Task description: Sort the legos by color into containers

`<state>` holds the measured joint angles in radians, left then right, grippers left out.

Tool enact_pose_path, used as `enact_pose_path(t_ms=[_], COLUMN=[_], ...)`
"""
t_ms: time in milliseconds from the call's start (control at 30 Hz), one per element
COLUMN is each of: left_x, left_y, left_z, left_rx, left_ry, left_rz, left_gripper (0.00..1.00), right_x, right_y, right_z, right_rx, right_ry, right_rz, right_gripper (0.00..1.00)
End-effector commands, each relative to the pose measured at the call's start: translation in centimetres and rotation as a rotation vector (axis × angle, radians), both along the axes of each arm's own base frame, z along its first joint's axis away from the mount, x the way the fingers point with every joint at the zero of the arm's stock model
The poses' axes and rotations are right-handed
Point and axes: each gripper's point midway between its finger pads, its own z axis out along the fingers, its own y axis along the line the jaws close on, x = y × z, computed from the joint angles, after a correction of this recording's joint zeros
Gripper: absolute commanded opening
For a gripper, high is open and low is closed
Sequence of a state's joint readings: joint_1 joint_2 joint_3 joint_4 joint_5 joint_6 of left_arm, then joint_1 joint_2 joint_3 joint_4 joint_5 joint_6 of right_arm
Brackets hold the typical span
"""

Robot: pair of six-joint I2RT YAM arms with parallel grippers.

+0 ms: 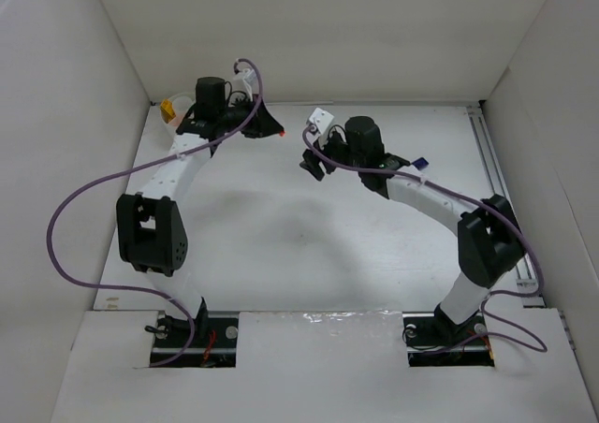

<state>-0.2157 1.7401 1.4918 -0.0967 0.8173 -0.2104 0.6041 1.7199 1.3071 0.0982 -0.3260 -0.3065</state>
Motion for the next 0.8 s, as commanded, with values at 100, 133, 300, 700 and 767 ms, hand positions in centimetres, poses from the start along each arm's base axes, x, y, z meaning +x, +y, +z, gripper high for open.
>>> enact_pose_path(t_ms=[100, 133, 300, 700, 767], left_x=[5.3, 6.0, 9.1, 13.4, 13.8], left_y=[7.3, 8.7, 15.4, 25.6, 26.4], left_z=[3.1, 3.3, 3.9, -0.9, -0.9], left_rx=[0.080, 0.108, 0.211, 0.387, 0.387], left_ry=[-0.126, -0.143, -0.187, -0.134, -0.136], left_rz=[0.208, 0.251, 0.430, 0.659, 0.672], left_gripper=[0.00, 0.00, 0.00, 0.00, 0.00], right_x=[0.3, 0.3, 1.2, 1.6, 1.7], right_y=[-4.0, -4.5, -8.5, -13.7, -13.9], right_z=[1.8, 2.1, 0.6, -1.1, -1.1], right_rx=[0.037, 0.037, 0.009, -0.027, -0.030], right_ry=[-0.035, -0.036, 0.025, 0.099, 0.098], right_rz=[-0.068, -0.079, -0.162, -0.267, -0.276], right_gripper=[0.73, 0.73, 0.73, 0.73, 0.73])
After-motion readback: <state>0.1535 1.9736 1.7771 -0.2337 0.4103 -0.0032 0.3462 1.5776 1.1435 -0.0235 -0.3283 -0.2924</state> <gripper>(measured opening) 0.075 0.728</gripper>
